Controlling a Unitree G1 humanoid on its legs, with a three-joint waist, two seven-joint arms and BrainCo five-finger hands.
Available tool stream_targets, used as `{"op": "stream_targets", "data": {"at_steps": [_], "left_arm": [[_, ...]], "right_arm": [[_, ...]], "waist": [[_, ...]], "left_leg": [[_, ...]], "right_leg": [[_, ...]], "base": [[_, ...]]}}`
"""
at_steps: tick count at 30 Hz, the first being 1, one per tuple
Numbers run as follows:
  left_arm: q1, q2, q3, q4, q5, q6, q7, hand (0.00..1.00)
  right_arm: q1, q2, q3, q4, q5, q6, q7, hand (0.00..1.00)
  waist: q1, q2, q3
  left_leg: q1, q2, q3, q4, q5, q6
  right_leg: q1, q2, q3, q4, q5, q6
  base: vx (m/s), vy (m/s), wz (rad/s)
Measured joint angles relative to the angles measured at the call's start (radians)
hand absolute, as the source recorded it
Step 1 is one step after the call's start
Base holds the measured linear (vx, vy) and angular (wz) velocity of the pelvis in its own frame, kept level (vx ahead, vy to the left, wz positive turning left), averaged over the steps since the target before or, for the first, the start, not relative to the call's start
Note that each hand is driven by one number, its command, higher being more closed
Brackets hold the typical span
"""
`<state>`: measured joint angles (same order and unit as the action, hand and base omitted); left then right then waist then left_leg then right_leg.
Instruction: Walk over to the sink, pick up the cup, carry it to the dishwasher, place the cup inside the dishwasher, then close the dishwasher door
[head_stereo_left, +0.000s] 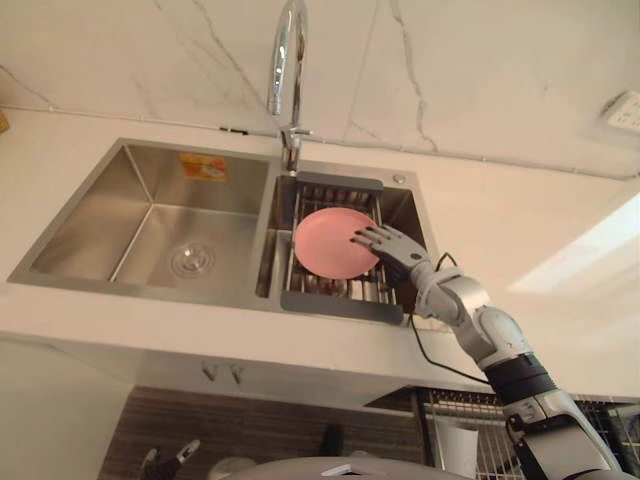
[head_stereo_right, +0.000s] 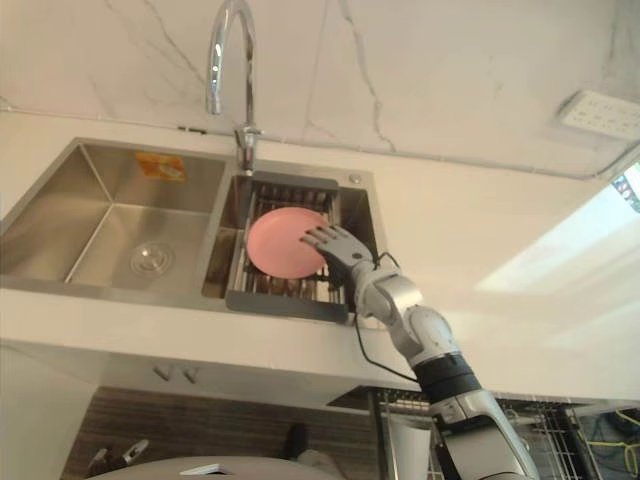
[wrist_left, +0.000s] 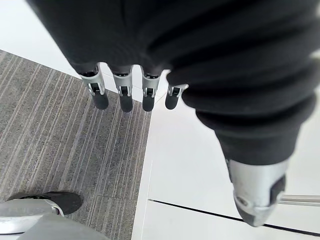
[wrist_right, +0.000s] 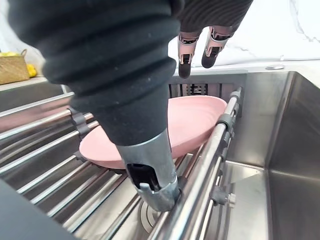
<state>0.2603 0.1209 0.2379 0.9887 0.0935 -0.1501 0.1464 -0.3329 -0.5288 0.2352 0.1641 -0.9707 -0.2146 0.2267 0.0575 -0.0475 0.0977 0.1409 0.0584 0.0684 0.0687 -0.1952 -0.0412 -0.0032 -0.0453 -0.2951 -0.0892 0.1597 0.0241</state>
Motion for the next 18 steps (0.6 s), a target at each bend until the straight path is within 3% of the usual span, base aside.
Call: {"op": "stream_targets", "data": {"at_steps": [18], "left_arm": [[0.006, 0.000, -0.007, -0.037, 0.000, 0.011, -0.001, 0.00]], "right_arm": [[-0.034, 0.007, 0.051, 0.153, -0.059, 0.000, -0.094, 0.00]], "waist": [[0.020, 0.000, 0.000]], "left_leg": [[-0.017, -0.002, -0.040, -0.002, 0.016, 0.001]], "right_leg": [[0.004, -0.008, -0.041, 0.000, 0.000, 0.000]], "base": [[0.00, 0.017, 0.07]]}}
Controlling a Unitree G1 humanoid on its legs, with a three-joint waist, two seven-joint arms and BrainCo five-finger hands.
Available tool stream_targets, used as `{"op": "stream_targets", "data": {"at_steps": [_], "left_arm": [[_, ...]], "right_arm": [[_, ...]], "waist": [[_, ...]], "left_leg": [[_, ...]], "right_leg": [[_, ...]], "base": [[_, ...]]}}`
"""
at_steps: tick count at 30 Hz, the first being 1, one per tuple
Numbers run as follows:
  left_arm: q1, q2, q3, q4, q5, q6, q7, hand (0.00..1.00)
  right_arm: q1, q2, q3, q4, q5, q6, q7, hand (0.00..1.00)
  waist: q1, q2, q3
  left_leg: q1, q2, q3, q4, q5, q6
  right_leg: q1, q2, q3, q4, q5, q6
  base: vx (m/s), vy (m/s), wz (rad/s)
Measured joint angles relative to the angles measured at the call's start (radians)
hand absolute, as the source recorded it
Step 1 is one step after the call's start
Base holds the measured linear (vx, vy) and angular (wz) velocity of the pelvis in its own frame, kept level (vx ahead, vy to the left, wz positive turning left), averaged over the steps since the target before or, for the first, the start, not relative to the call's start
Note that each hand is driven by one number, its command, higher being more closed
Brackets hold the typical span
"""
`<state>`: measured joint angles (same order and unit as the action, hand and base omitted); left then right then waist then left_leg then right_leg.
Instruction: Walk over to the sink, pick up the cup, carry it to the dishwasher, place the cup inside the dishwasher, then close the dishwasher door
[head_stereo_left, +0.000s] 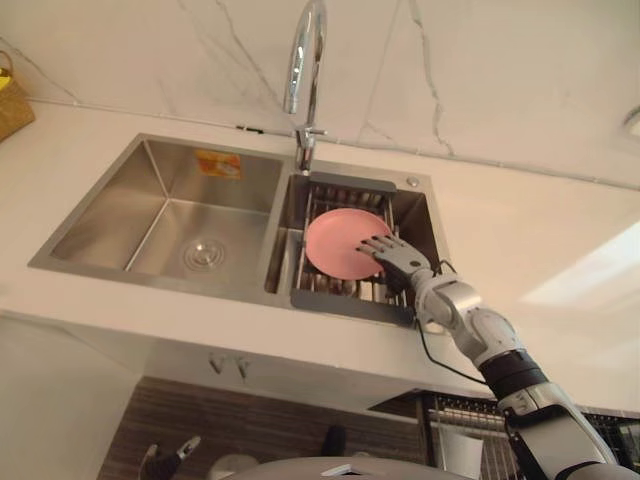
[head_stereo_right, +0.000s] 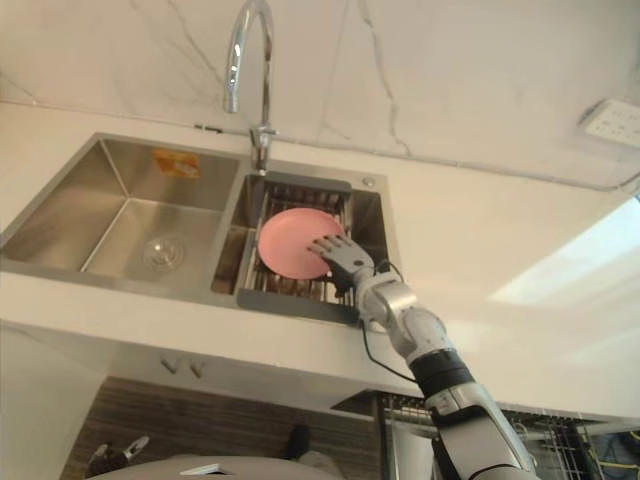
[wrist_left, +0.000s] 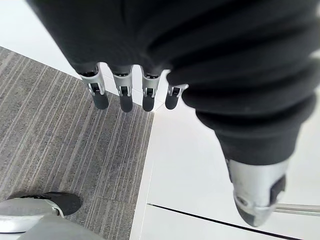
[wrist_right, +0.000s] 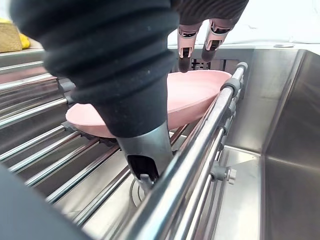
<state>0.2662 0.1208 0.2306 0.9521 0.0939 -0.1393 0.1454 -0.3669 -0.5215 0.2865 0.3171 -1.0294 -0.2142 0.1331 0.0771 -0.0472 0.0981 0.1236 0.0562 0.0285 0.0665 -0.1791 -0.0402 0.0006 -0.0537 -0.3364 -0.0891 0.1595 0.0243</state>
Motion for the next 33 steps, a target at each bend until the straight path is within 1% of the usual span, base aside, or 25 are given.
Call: {"op": "stream_targets", "data": {"at_steps": [2, 3, 9, 10, 14, 16, 19, 23, 24, 30, 33], "left_arm": [[0.001, 0.000, 0.000, 0.000, 0.000, 0.000, 0.000, 0.00], [0.002, 0.000, 0.000, 0.000, 0.000, 0.000, 0.000, 0.00], [0.001, 0.000, 0.000, 0.000, 0.000, 0.000, 0.000, 0.00], [0.001, 0.000, 0.000, 0.000, 0.000, 0.000, 0.000, 0.00], [0.000, 0.000, 0.000, 0.000, 0.000, 0.000, 0.000, 0.00], [0.000, 0.000, -0.001, 0.000, 0.000, 0.000, 0.000, 0.00], [0.000, 0.000, -0.001, 0.000, 0.000, 0.000, 0.000, 0.00], [0.000, 0.000, -0.002, 0.000, 0.000, 0.000, 0.001, 0.00], [0.000, 0.000, -0.009, 0.000, 0.000, 0.000, 0.001, 0.00], [0.000, 0.000, -0.016, 0.000, 0.000, -0.001, 0.002, 0.00], [0.000, 0.000, -0.016, 0.000, 0.000, -0.002, 0.003, 0.00]], "right_arm": [[0.000, 0.002, 0.012, 0.015, -0.002, 0.000, -0.010, 0.00], [0.000, 0.004, 0.026, 0.016, -0.021, 0.000, -0.010, 0.00], [0.001, 0.025, 0.028, 0.016, -0.058, -0.010, -0.011, 0.00], [0.001, 0.025, 0.030, 0.016, -0.063, -0.011, -0.011, 1.00], [0.001, 0.026, 0.058, 0.014, -0.077, -0.028, -0.012, 1.00], [0.001, 0.026, 0.059, 0.015, -0.078, -0.027, -0.016, 1.00], [0.002, 0.026, 0.065, 0.015, -0.087, -0.027, -0.057, 1.00], [0.006, 0.032, 0.063, 0.014, -0.109, -0.016, -0.091, 1.00], [0.007, 0.041, 0.063, 0.014, -0.118, -0.003, -0.098, 1.00], [0.011, 0.042, 0.063, 0.015, -0.138, 0.006, -0.139, 1.00], [0.014, 0.043, 0.063, 0.015, -0.137, 0.023, -0.182, 1.00]], "waist": [[0.003, 0.000, 0.000], [0.004, 0.000, 0.000], [0.002, 0.000, 0.000], [0.002, 0.000, 0.000], [0.002, -0.001, 0.000], [0.003, -0.001, 0.000], [0.003, -0.002, 0.000], [0.003, -0.003, 0.000], [0.003, -0.004, -0.001], [0.007, -0.008, -0.001], [0.006, -0.008, -0.001]], "left_leg": [[0.000, 0.000, 0.000, 0.000, 0.000, 0.000], [0.000, 0.000, 0.000, 0.000, 0.000, 0.000], [0.000, 0.000, 0.000, 0.000, 0.000, 0.000], [0.000, 0.000, 0.000, 0.000, 0.000, 0.000], [0.001, 0.000, 0.001, 0.000, 0.000, 0.000], [0.001, 0.000, 0.001, 0.000, 0.000, 0.000], [0.001, 0.000, 0.001, 0.000, 0.000, 0.000], [0.002, 0.000, 0.001, 0.000, 0.000, 0.000], [0.003, 0.000, 0.001, 0.000, 0.000, 0.000], [0.003, 0.000, 0.001, 0.000, 0.000, 0.000], [0.003, 0.000, 0.001, 0.000, 0.000, 0.000]], "right_leg": [[0.000, 0.000, 0.000, 0.000, 0.000, 0.000], [0.000, 0.000, 0.000, 0.000, 0.000, 0.000], [0.000, 0.000, 0.000, 0.000, 0.000, 0.000], [0.000, 0.000, 0.000, 0.000, 0.000, 0.000], [0.001, 0.000, 0.000, 0.000, 0.000, 0.000], [0.002, 0.000, 0.000, 0.000, 0.000, 0.000], [0.002, 0.000, 0.000, 0.000, 0.000, 0.000], [0.003, 0.000, 0.000, 0.000, 0.000, 0.000], [0.004, 0.000, 0.000, 0.000, 0.000, 0.000], [0.005, 0.000, 0.000, 0.000, 0.000, 0.000], [0.005, 0.000, 0.000, 0.000, 0.000, 0.000]], "base": [[0.00, 0.000, 0.00], [0.00, 0.000, 0.00], [0.00, 0.006, 0.00], [0.01, 0.035, 0.00], [0.00, 0.023, 0.00], [0.00, 0.018, 0.00], [0.00, 0.012, 0.00], [0.00, 0.017, 0.00], [0.00, 0.000, 0.00], [0.00, 0.000, 0.00], [0.00, 0.000, 0.00]]}}
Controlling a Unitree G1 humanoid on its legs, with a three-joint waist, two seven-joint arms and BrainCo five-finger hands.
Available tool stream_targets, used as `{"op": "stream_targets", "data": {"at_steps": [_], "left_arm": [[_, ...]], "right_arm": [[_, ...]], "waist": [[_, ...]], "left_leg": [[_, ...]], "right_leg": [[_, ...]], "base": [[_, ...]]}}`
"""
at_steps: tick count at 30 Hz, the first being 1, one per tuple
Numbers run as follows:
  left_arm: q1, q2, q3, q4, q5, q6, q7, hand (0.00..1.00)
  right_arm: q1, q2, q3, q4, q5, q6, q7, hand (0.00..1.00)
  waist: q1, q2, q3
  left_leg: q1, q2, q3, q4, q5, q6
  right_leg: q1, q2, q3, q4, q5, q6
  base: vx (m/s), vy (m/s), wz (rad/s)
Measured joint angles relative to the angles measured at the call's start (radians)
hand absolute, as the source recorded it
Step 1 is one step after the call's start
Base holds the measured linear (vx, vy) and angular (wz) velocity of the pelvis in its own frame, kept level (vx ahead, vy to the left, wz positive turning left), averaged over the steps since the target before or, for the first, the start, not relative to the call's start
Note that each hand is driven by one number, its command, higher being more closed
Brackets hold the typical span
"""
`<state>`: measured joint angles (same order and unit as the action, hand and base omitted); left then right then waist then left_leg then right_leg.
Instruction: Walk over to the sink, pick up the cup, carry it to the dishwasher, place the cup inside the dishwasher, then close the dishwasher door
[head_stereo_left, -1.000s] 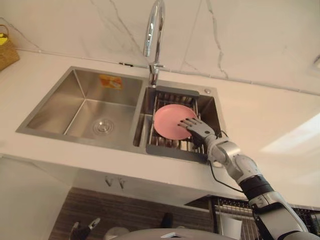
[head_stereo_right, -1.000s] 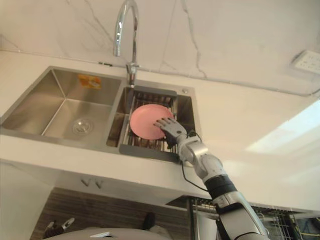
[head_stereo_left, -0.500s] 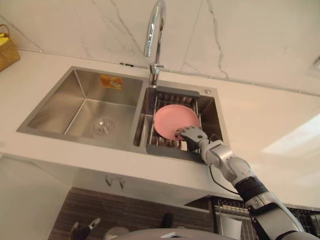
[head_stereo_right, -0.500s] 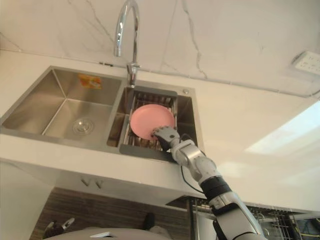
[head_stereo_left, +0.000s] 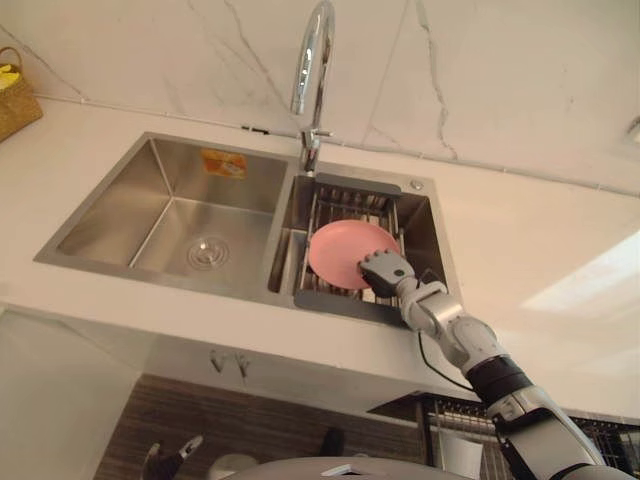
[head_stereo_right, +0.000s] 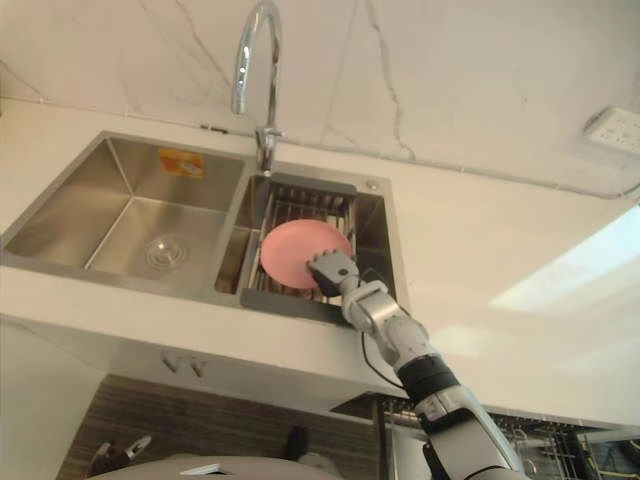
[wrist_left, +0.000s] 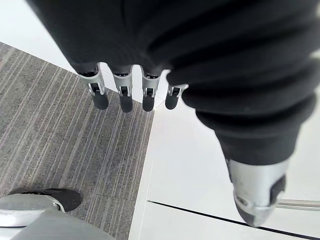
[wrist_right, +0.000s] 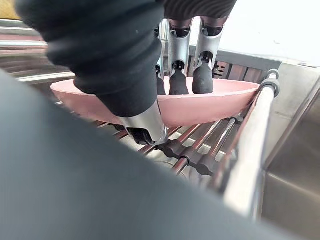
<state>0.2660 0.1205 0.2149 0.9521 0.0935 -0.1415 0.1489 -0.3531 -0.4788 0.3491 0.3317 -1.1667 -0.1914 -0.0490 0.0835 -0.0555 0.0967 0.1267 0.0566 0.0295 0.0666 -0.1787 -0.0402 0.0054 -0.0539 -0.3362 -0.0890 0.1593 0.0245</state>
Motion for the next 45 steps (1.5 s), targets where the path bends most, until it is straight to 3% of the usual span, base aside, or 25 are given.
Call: {"op": "stream_targets", "data": {"at_steps": [7, 12, 24, 30, 33, 35, 39, 41, 42, 44, 45], "left_arm": [[0.001, -0.001, 0.001, 0.000, -0.001, -0.011, 0.006, 0.00], [0.001, -0.001, 0.002, 0.000, -0.001, -0.015, 0.020, 0.00], [0.003, -0.003, 0.019, 0.000, -0.002, -0.022, 0.022, 0.00], [0.007, -0.005, 0.021, 0.000, 0.017, -0.023, 0.023, 0.00], [0.034, -0.020, 0.028, 0.000, 0.040, -0.053, 0.027, 0.00], [0.050, -0.032, 0.029, 0.000, 0.019, -0.054, 0.034, 0.00], [0.029, -0.021, 0.028, -0.010, 0.018, -0.049, 0.028, 0.00], [0.020, -0.022, 0.028, -0.030, 0.024, -0.047, 0.017, 0.00], [0.020, -0.021, 0.028, -0.042, 0.028, -0.044, 0.017, 0.00], [0.022, -0.028, 0.029, -0.040, 0.025, -0.034, 0.020, 0.00], [0.030, -0.030, 0.035, -0.039, 0.015, -0.031, 0.024, 0.00]], "right_arm": [[0.022, 0.008, -0.063, -0.002, 0.003, 0.028, -0.105, 1.00], [0.022, 0.008, -0.117, -0.014, 0.056, 0.047, -0.139, 1.00], [0.022, -0.003, -0.142, -0.085, 0.120, 0.038, -0.149, 1.00], [0.063, -0.008, -0.248, -0.169, 0.161, 0.042, -0.121, 1.00], [0.066, -0.044, -0.254, -0.202, 0.195, 0.033, -0.105, 1.00], [0.030, -0.053, -0.254, -0.215, 0.198, -0.010, -0.107, 1.00], [0.034, -0.087, -0.255, -0.220, 0.202, 0.020, -0.127, 1.00], [0.034, -0.101, -0.270, -0.241, 0.236, 0.042, -0.135, 1.00], [0.033, -0.101, -0.289, -0.245, 0.240, 0.047, -0.137, 1.00], [0.027, -0.101, -0.291, -0.246, 0.241, 0.037, -0.138, 1.00], [0.011, -0.102, -0.291, -0.246, 0.241, 0.018, -0.141, 1.00]], "waist": [[-0.003, 0.000, 0.000], [-0.006, 0.001, 0.001], [-0.015, 0.006, 0.003], [-0.030, 0.011, 0.007], [-0.016, 0.020, 0.008], [-0.010, 0.041, 0.015], [-0.033, 0.043, 0.031], [-0.036, 0.046, 0.033], [-0.032, 0.040, 0.039], [-0.022, 0.076, 0.043], [-0.013, 0.080, 0.043]], "left_leg": [[0.000, 0.000, 0.000, 0.000, 0.000, 0.000], [0.001, 0.000, 0.001, 0.000, 0.000, 0.000], [0.002, 0.001, 0.002, 0.000, 0.000, 0.000], [0.028, 0.001, -0.014, 0.000, 0.001, 0.000], [0.047, -0.027, -0.045, 0.068, -0.017, 0.025], [0.026, -0.028, -0.051, 0.143, -0.078, 0.025], [0.017, -0.041, 0.012, 0.188, -0.134, 0.049], [-0.024, -0.041, 0.068, 0.271, -0.175, 0.059], [-0.043, -0.033, 0.132, 0.306, -0.186, 0.070], [-0.036, 0.007, 0.197, 0.271, -0.169, 0.089], [-0.027, 0.025, 0.264, 0.237, -0.152, 0.088]], "right_leg": [[0.000, 0.000, 0.000, 0.000, 0.000, 0.000], [0.000, 0.000, 0.001, 0.000, 0.000, 0.000], [0.000, 0.002, 0.002, 0.000, 0.000, 0.000], [0.031, 0.000, -0.006, 0.006, -0.006, 0.005], [0.040, 0.002, 0.076, 0.007, -0.002, 0.006], [0.009, 0.022, 0.181, 0.004, 0.021, 0.007], [-0.026, 0.029, 0.275, 0.007, 0.062, 0.023], [-0.059, 0.038, 0.324, 0.007, 0.077, 0.017], [-0.090, 0.043, 0.291, 0.004, 0.024, -0.015], [-0.114, 0.037, 0.188, 0.055, -0.045, -0.043], [-0.180, -0.005, 0.060, 0.257, -0.093, -0.086]], "base": [[0.00, 0.000, 0.00], [0.00, 0.000, 0.00], [0.00, 0.000, 0.00], [0.01, 0.005, 0.06], [0.03, 0.074, -0.63], [-0.09, 0.048, -1.32], [-0.14, 0.088, -0.83], [-0.20, 0.148, -1.02], [-0.14, 0.096, -1.13], [-0.14, 0.060, -1.20], [-0.14, 0.067, -1.18]]}}
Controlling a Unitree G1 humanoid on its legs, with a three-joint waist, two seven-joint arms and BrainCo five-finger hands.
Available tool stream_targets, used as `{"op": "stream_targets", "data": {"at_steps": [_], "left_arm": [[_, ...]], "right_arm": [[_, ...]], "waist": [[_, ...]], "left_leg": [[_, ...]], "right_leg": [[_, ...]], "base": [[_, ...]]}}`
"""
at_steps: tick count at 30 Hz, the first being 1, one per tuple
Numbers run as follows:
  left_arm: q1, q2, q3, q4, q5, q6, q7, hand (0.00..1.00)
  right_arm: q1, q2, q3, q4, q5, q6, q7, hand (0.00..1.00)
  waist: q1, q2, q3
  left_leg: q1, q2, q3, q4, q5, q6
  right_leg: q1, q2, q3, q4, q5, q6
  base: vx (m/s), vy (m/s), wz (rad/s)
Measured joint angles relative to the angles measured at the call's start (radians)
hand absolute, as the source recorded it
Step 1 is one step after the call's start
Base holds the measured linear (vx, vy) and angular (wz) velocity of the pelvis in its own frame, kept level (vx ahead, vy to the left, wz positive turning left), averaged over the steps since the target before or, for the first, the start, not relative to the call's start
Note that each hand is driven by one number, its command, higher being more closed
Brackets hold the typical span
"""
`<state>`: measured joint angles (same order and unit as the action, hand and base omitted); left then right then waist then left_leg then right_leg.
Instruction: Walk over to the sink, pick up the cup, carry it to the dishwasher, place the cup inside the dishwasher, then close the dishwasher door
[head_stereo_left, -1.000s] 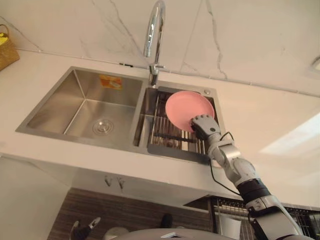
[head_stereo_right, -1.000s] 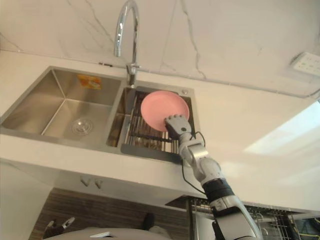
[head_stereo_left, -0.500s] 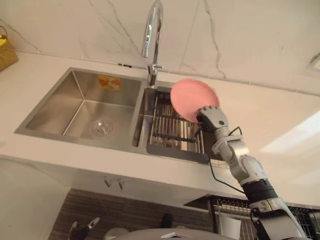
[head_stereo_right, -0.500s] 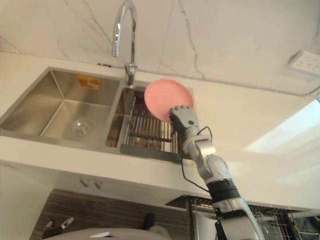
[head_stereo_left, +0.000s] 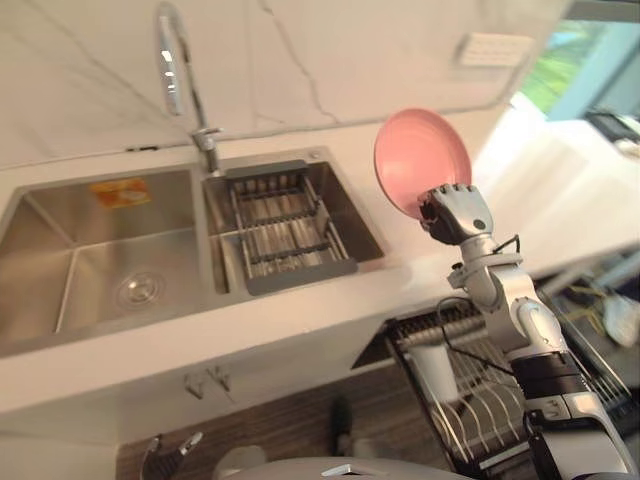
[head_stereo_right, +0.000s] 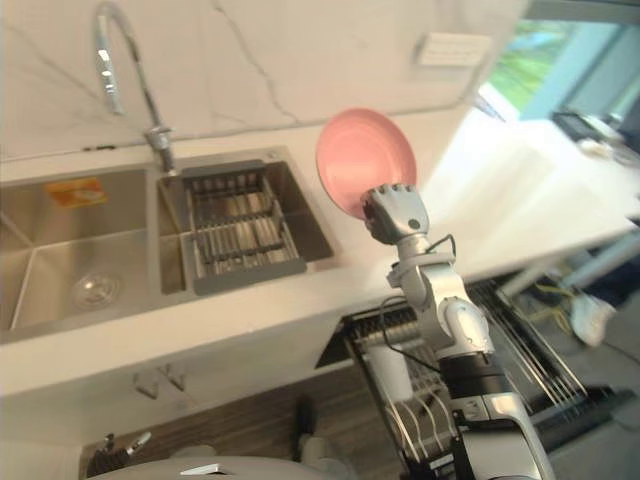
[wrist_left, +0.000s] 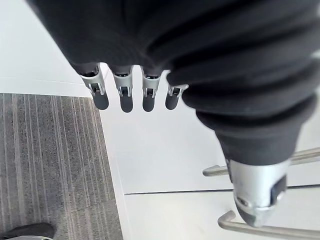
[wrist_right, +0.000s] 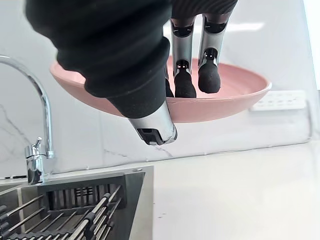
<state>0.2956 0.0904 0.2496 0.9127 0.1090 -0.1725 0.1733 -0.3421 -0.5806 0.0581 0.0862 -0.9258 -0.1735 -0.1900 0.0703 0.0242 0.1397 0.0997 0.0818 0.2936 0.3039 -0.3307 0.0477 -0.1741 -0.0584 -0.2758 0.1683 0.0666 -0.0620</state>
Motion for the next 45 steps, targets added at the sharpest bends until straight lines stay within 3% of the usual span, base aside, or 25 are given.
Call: {"op": "stream_targets", "data": {"at_steps": [3, 4, 5, 6, 7, 8, 9, 10, 11, 12, 13, 14, 18, 21, 25, 29, 36, 41, 45], "left_arm": [[0.015, 0.006, 0.013, 0.001, -0.009, 0.010, 0.000, 0.00], [0.014, 0.006, 0.013, 0.001, -0.009, 0.014, -0.002, 0.00], [0.013, 0.011, 0.016, 0.002, -0.011, 0.017, -0.005, 0.00], [0.004, 0.010, 0.020, 0.003, -0.014, 0.021, -0.006, 0.00], [-0.015, 0.000, 0.025, 0.008, -0.023, 0.031, -0.009, 0.00], [-0.021, 0.002, 0.023, 0.012, -0.031, 0.036, -0.014, 0.00], [-0.028, 0.000, 0.020, 0.009, -0.035, 0.036, -0.016, 0.00], [-0.039, 0.007, 0.018, 0.014, -0.045, 0.044, -0.011, 0.00], [-0.037, 0.029, 0.013, 0.023, -0.047, 0.045, -0.013, 0.00], [-0.037, 0.036, 0.014, 0.023, -0.048, 0.047, -0.014, 0.00], [-0.043, 0.039, 0.013, 0.022, -0.049, 0.051, -0.013, 0.00], [-0.055, 0.041, 0.005, 0.022, -0.051, 0.056, -0.013, 0.00], [-0.066, 0.019, -0.017, 0.024, -0.043, 0.054, -0.014, 0.00], [-0.065, -0.009, -0.017, 0.041, -0.011, 0.044, -0.014, 0.00], [-0.058, -0.016, -0.019, 0.041, 0.003, 0.040, -0.003, 0.00], [-0.042, -0.011, -0.036, 0.039, 0.026, 0.033, -0.004, 0.00], [-0.049, -0.007, -0.041, 0.031, 0.032, 0.031, -0.008, 0.00], [-0.090, 0.018, -0.055, 0.026, 0.000, 0.030, -0.013, 0.00], [-0.115, 0.019, -0.056, 0.010, -0.060, 0.019, -0.011, 0.00]], "right_arm": [[-0.017, 0.000, 0.000, 0.009, -0.001, -0.009, 0.000, 1.00], [-0.022, 0.000, 0.003, 0.012, -0.002, -0.017, 0.000, 1.00], [-0.041, 0.002, 0.022, 0.020, -0.003, -0.025, 0.000, 1.00], [-0.055, 0.001, 0.029, 0.023, -0.004, -0.029, 0.001, 1.00], [-0.072, 0.002, 0.044, 0.027, -0.005, -0.030, 0.004, 1.00], [-0.096, 0.016, 0.051, 0.049, -0.006, -0.035, 0.006, 1.00], [-0.113, 0.010, 0.050, 0.051, -0.006, -0.037, 0.008, 1.00], [-0.126, 0.008, 0.046, 0.051, -0.005, -0.038, 0.008, 1.00], [-0.130, 0.003, 0.046, 0.058, -0.006, -0.046, 0.008, 1.00], [-0.134, 0.003, 0.047, 0.063, -0.006, -0.049, 0.009, 1.00], [-0.149, 0.004, 0.048, 0.076, -0.006, -0.053, 0.012, 1.00], [-0.169, 0.006, 0.047, 0.092, -0.005, -0.061, 0.017, 1.00], [-0.159, 0.005, 0.044, 0.090, -0.002, -0.058, 0.050, 1.00], [-0.094, -0.001, -0.008, 0.088, 0.000, -0.044, 0.056, 1.00], [-0.016, -0.002, -0.046, 0.089, 0.021, -0.017, 0.060, 1.00], [0.078, 0.007, -0.048, 0.089, 0.025, 0.002, 0.083, 1.00], [0.110, 0.043, -0.055, 0.133, 0.029, 0.029, 0.096, 1.00], [-0.013, 0.038, -0.031, 0.253, 0.068, 0.081, 0.076, 1.00], [-0.128, 0.017, 0.002, 0.287, 0.091, 0.093, 0.070, 1.00]], "waist": [[0.005, 0.001, -0.001], [0.016, -0.022, -0.012], [0.024, -0.024, -0.010], [0.026, -0.030, -0.009], [0.035, -0.027, -0.008], [0.051, -0.017, -0.009], [0.054, 0.011, -0.015], [0.057, -0.023, -0.015], [0.052, -0.041, -0.016], [0.057, -0.044, -0.015], [0.074, -0.071, -0.023], [0.084, -0.083, -0.021], [0.075, -0.081, -0.017], [0.066, -0.081, -0.018], [0.058, -0.079, -0.019], [0.029, -0.075, -0.021], [0.016, -0.073, -0.013], [0.016, -0.075, 0.080], [0.013, -0.070, 0.135]], "left_leg": [[0.024, 0.016, 0.082, -0.010, 0.006, -0.002], [0.022, 0.027, 0.121, 0.010, 0.007, -0.003], [0.011, 0.042, 0.151, 0.055, 0.007, -0.003], [0.000, 0.043, 0.146, 0.084, 0.005, -0.004], [-0.021, 0.047, 0.097, 0.106, 0.022, 0.020], [-0.025, 0.033, 0.018, -0.002, 0.036, 0.014], [-0.009, 0.051, 0.011, -0.096, 0.107, -0.007], [0.020, 0.024, 0.054, -0.143, 0.142, -0.021], [0.011, 0.019, 0.076, -0.140, 0.145, -0.020], [0.002, 0.021, 0.093, -0.136, 0.145, -0.020], [-0.010, 0.027, 0.125, -0.127, 0.145, -0.020], [-0.019, 0.037, 0.151, -0.110, 0.145, -0.021], [-0.031, 0.064, 0.172, -0.102, 0.164, -0.052], [-0.029, 0.076, 0.172, -0.137, 0.195, -0.104], [-0.020, 0.064, 0.171, -0.201, 0.253, -0.123], [-0.010, 0.031, 0.148, -0.305, 0.325, -0.118], [-0.091, 0.009, 0.135, -0.362, 0.374, -0.099], [-0.177, 0.009, 0.146, -0.370, 0.415, -0.085], [-0.246, 0.011, 0.154, -0.352, 0.425, -0.075]], "right_leg": [[0.012, -0.090, -0.104, 0.262, -0.114, -0.010], [0.036, -0.141, -0.137, 0.344, -0.162, -0.024], [0.050, -0.182, -0.170, 0.377, -0.162, -0.047], [0.041, -0.178, -0.183, 0.374, -0.139, -0.056], [0.028, -0.141, -0.207, 0.351, -0.084, -0.143], [0.045, -0.086, -0.165, 0.223, -0.005, -0.144], [0.060, -0.072, -0.172, 0.227, -0.029, -0.148], [0.058, -0.150, -0.189, 0.356, -0.116, -0.124], [0.099, -0.200, -0.206, 0.366, -0.138, -0.067], [0.119, -0.219, -0.215, 0.350, -0.131, -0.051], [0.165, -0.240, -0.239, 0.276, -0.069, -0.037], [0.204, -0.245, -0.239, 0.184, -0.031, 0.011], [0.260, -0.186, -0.257, 0.021, -0.046, 0.108], [0.306, -0.132, -0.258, -0.114, -0.040, 0.144], [0.319, -0.111, -0.263, -0.182, -0.038, 0.163], [0.309, -0.113, -0.284, -0.200, -0.034, 0.178], [0.200, -0.126, -0.280, -0.193, -0.010, 0.168], [0.101, -0.115, -0.252, -0.208, 0.045, 0.142], [0.033, -0.112, -0.230, -0.221, 0.077, 0.129]], "base": [[-0.05, 0.043, -0.98], [0.04, -0.047, -0.99], [0.01, -0.048, -1.02], [-0.03, -0.068, -1.15], [-0.12, -0.047, -1.31], [-0.19, -0.049, -1.39], [-0.23, -0.018, -1.28], [-0.11, -0.051, -0.92], [-0.04, -0.071, -0.79], [0.04, -0.131, -0.79], [-0.02, -0.217, -0.90], [-0.03, -0.242, -0.86], [-0.05, -0.229, -0.39], [-0.06, -0.207, -0.10], [-0.11, -0.151, -0.04], [-0.10, -0.033, 0.14], [-0.13, 0.026, 0.03], [-0.12, 0.015, -0.06], [-0.03, 0.008, -0.14]]}}
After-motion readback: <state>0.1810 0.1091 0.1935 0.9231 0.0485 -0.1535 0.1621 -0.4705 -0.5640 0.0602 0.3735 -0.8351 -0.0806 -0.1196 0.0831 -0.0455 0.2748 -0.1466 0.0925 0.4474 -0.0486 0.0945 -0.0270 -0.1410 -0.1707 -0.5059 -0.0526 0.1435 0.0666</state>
